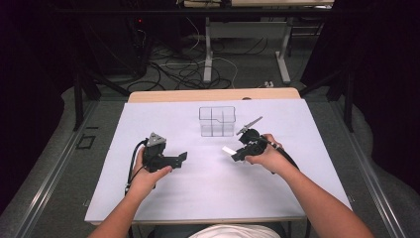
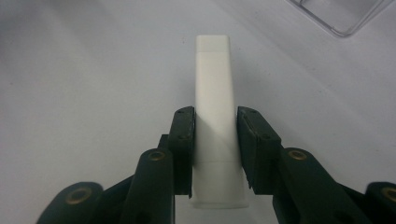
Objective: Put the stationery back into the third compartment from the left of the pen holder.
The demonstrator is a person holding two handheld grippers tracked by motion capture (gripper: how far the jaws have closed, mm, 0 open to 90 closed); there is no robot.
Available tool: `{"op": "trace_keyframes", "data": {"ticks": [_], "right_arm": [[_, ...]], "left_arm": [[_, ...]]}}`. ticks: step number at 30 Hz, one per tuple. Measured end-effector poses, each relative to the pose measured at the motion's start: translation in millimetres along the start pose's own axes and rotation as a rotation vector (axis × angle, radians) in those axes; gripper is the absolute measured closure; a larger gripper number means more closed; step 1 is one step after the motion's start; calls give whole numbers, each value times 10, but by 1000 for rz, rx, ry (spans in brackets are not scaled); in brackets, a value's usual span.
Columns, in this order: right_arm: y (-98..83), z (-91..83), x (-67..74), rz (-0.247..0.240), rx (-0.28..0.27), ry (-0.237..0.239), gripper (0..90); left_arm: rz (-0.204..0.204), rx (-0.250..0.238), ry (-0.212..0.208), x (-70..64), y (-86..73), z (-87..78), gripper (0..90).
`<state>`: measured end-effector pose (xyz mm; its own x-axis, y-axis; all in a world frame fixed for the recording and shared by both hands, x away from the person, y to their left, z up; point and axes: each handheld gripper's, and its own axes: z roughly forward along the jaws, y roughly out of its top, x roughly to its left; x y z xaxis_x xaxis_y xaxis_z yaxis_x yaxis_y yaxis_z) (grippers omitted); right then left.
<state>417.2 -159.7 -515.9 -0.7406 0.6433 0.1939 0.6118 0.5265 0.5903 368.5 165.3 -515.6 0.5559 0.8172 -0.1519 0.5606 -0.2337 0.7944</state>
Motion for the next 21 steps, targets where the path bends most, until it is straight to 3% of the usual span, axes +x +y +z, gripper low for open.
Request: {"op": "trace_keyframes", "data": {"ticks": [1,2,3,6,14,17,19,21], "right_arm": [[27,-55,-4,-15,75,8,680],[22,-61,15,12,72,17,681],[27,-74,14,7,77,17,681],[30,-89,8,-8,66,33,681],[37,-167,78,-30,10,33,681],[66,-214,119,-72,2,40,681],[79,-241,171,-98,-13,22,681],[101,-269,247,-155,-3,-11,681]], "left_arm": [[-6,-6,-16,-27,2,10,81],[4,-5,-25,-50,3,17,101],[9,3,-37,-77,3,26,123],[66,32,-61,-138,1,62,148],[121,71,-98,-253,-16,124,160],[116,62,-104,-271,-15,135,161],[115,63,-110,-277,-15,137,162],[113,59,-104,-285,-16,139,162]]}}
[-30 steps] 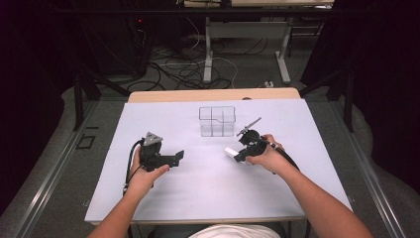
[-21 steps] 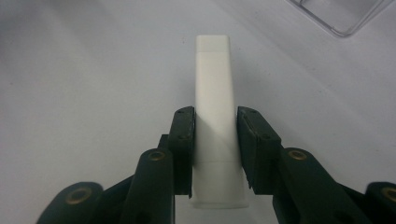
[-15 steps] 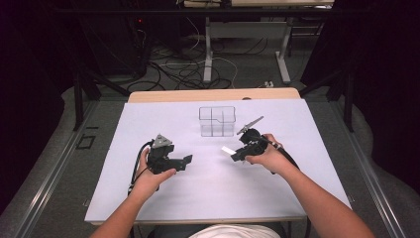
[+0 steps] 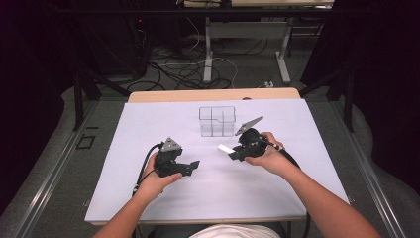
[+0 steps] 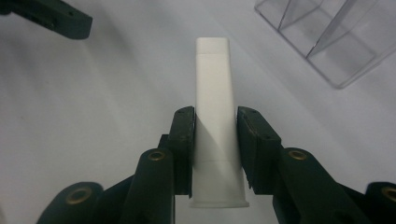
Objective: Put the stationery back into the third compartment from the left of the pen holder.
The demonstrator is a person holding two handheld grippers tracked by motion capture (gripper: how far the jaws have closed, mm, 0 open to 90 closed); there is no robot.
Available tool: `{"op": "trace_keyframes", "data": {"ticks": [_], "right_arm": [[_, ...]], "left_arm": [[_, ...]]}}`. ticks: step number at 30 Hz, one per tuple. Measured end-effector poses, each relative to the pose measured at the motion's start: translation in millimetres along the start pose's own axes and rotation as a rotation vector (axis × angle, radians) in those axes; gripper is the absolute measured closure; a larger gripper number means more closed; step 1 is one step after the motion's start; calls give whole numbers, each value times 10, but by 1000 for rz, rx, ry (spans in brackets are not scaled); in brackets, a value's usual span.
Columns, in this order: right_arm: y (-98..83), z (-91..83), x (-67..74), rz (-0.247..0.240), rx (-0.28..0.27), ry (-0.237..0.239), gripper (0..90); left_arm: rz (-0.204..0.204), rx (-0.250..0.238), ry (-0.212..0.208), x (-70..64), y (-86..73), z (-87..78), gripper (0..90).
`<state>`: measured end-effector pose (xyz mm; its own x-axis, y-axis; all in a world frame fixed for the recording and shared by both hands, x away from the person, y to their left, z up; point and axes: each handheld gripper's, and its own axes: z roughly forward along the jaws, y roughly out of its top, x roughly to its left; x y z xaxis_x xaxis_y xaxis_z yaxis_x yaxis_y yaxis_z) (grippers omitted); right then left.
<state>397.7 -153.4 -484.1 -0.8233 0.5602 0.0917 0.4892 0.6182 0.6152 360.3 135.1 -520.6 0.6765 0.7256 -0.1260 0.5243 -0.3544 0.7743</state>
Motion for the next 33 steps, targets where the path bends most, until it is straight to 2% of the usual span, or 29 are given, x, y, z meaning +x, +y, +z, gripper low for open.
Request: {"op": "trace_keyframes", "data": {"ticks": [2,5,8,10,13,15,17,21,22,28,30,31,32,33], "right_arm": [[31,-8,92,-107,5,-62,681],[70,-7,219,-241,14,-119,681],[92,22,331,-344,22,-156,681],[102,37,390,-404,31,-186,681],[98,69,479,-516,37,-262,680],[90,84,525,-563,33,-288,681],[78,103,557,-657,36,-342,681],[34,123,632,-804,33,-425,680],[25,129,638,-845,14,-439,680],[-23,113,715,-1037,-4,-523,680],[-43,116,734,-1089,-22,-535,680],[-38,110,740,-1130,-27,-539,680],[-63,112,757,-1134,-29,-545,680],[-60,110,764,-1167,-33,-549,680]], "left_arm": [[5,-2,-4,10,0,-2,162],[3,-3,4,21,0,-7,163],[-12,-8,-3,28,-5,-10,163],[1,0,0,46,-3,-26,163],[-1,-5,0,61,-2,-33,164],[-7,-8,1,71,-2,-37,165],[-9,-9,2,85,-1,-44,166],[-17,-18,3,115,4,-65,167],[-18,-20,3,125,5,-71,168],[-12,-19,2,161,23,-105,189],[0,-12,-5,164,38,-123,206],[8,-12,-6,166,47,-130,214],[12,-18,-16,168,53,-134,224],[15,-12,-20,172,60,-145,229]]}}
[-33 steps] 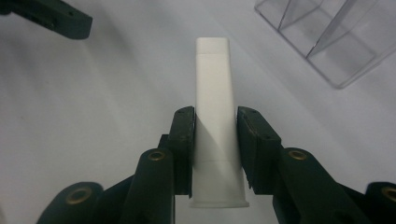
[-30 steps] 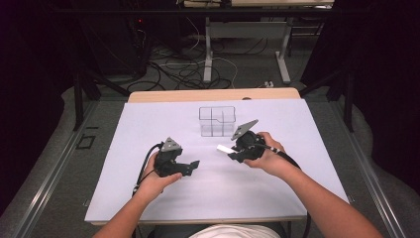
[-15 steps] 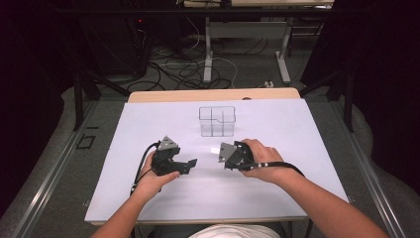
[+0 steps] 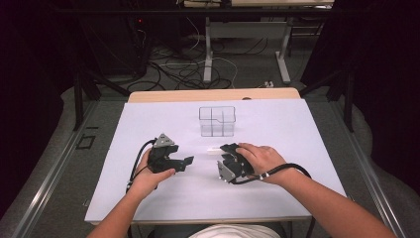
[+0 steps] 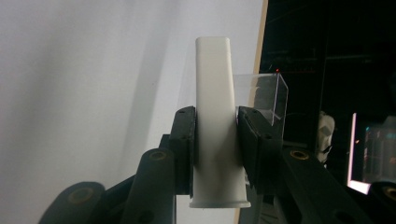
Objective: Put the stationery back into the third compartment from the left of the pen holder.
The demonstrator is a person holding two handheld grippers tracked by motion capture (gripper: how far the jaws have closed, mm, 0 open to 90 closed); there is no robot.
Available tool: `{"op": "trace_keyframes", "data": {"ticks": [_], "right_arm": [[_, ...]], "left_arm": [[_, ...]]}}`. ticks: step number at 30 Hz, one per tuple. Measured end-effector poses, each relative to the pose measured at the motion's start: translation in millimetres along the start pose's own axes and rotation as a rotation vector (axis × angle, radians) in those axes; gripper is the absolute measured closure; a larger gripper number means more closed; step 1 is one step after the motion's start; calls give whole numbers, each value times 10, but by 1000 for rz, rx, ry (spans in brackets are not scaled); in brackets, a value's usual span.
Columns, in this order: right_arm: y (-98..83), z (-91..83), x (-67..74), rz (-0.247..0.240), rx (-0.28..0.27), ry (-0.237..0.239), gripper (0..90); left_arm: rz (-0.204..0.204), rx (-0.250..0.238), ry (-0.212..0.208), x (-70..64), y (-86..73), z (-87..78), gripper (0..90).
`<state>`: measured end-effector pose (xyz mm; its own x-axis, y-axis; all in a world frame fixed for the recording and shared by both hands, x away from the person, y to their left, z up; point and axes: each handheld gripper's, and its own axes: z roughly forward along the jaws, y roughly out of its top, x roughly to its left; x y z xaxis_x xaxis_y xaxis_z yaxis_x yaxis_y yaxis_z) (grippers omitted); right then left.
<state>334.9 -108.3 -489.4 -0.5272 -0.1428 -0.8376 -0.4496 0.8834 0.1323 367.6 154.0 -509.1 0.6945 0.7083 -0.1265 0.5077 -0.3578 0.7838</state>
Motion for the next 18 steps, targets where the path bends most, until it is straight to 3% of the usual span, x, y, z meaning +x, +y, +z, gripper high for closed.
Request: {"op": "trace_keyframes", "data": {"ticks": [5,6,12,13,15,17,18], "right_arm": [[34,-39,16,-134,9,-7,680],[30,-53,45,-117,22,-9,680],[34,-91,41,-223,14,-11,679],[33,-102,47,-226,15,-18,680],[35,-104,53,-247,4,-18,679],[33,-106,86,-234,10,-15,680],[46,-100,64,-283,1,-16,680]], "left_arm": [[26,5,-25,6,38,-23,281],[36,5,-31,3,51,-31,286],[74,16,-94,-21,122,-48,320],[65,31,-111,-32,134,-62,322],[93,19,-128,-38,150,-49,324],[108,23,-147,-56,166,-49,324],[110,26,-151,-69,172,-49,324]]}}
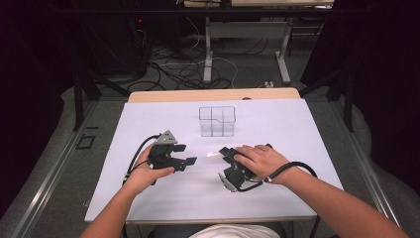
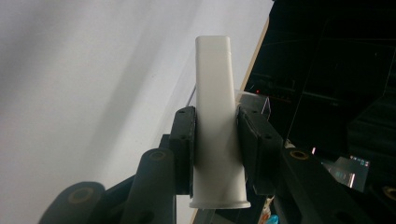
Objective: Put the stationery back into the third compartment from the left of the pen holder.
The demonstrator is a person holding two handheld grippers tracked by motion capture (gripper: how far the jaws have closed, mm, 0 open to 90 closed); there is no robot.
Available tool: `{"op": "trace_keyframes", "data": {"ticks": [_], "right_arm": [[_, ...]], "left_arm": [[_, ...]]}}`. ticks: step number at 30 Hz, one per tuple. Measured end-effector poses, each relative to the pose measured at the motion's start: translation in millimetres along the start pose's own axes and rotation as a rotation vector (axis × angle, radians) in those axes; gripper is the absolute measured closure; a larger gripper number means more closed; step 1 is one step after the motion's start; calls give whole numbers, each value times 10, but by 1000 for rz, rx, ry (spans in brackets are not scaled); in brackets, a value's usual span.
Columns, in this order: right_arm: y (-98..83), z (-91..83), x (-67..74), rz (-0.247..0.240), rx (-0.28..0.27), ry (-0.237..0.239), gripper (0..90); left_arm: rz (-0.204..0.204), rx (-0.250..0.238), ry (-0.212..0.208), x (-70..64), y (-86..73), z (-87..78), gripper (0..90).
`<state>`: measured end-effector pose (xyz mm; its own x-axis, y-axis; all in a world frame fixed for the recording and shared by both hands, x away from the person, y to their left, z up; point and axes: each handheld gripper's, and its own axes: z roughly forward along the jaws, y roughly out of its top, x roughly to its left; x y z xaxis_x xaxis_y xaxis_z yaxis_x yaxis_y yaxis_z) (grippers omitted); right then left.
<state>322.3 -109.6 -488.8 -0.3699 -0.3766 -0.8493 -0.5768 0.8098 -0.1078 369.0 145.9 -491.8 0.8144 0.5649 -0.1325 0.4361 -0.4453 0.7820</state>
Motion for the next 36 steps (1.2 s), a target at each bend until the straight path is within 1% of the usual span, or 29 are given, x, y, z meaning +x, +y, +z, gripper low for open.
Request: {"op": "trace_keyframes", "data": {"ticks": [1,2,3,4,6,7,8,9,10,11,12,13,15,16,17,18,19,23,25,26,29,32,36], "right_arm": [[6,2,7,2,-3,1,680],[11,5,12,-3,-1,6,679],[16,9,19,-4,-3,3,680],[22,16,16,-17,-6,5,680],[31,28,27,-31,-6,11,680],[34,32,35,-33,-3,19,679],[38,43,34,-50,-11,10,679],[43,52,32,-67,-13,16,679],[46,55,42,-72,-8,15,679],[49,62,38,-81,-16,11,679],[56,64,29,-91,-11,16,679],[56,66,35,-81,-14,13,679],[63,66,23,-91,-14,12,679],[66,68,19,-98,-14,12,680],[68,70,16,-103,-16,11,679],[68,72,12,-107,-17,11,679],[71,77,4,-124,-19,12,679],[71,82,12,-119,-15,15,679],[77,85,16,-123,-18,17,679],[82,85,16,-132,-19,17,679],[90,87,27,-137,-25,11,679],[89,89,27,-141,-26,13,679],[90,90,33,-153,-23,14,679]], "left_arm": [[17,15,-7,3,13,-6,323],[21,18,-14,-3,18,1,321],[16,21,-19,-16,18,13,320],[25,33,-35,-20,25,21,320],[49,51,-50,-34,32,50,326],[49,61,-62,-48,37,66,333],[53,77,-73,-57,43,78,344],[63,73,-73,-66,49,102,358],[70,83,-78,-74,60,113,365],[76,81,-73,-81,71,134,372],[77,85,-76,-85,83,146,381],[85,94,-83,-82,102,152,390],[86,87,-83,-96,127,176,399],[106,92,-88,-90,148,181,405],[106,93,-93,-101,161,190,409],[114,94,-99,-111,173,202,410],[128,103,-104,-116,191,208,410],[152,123,-116,-144,251,251,417],[155,135,-126,-157,282,276,436],[162,141,-130,-161,299,287,436],[180,156,-144,-179,341,318,441],[207,176,-159,-178,371,344,456],[241,205,-168,-190,403,377,481]]}}
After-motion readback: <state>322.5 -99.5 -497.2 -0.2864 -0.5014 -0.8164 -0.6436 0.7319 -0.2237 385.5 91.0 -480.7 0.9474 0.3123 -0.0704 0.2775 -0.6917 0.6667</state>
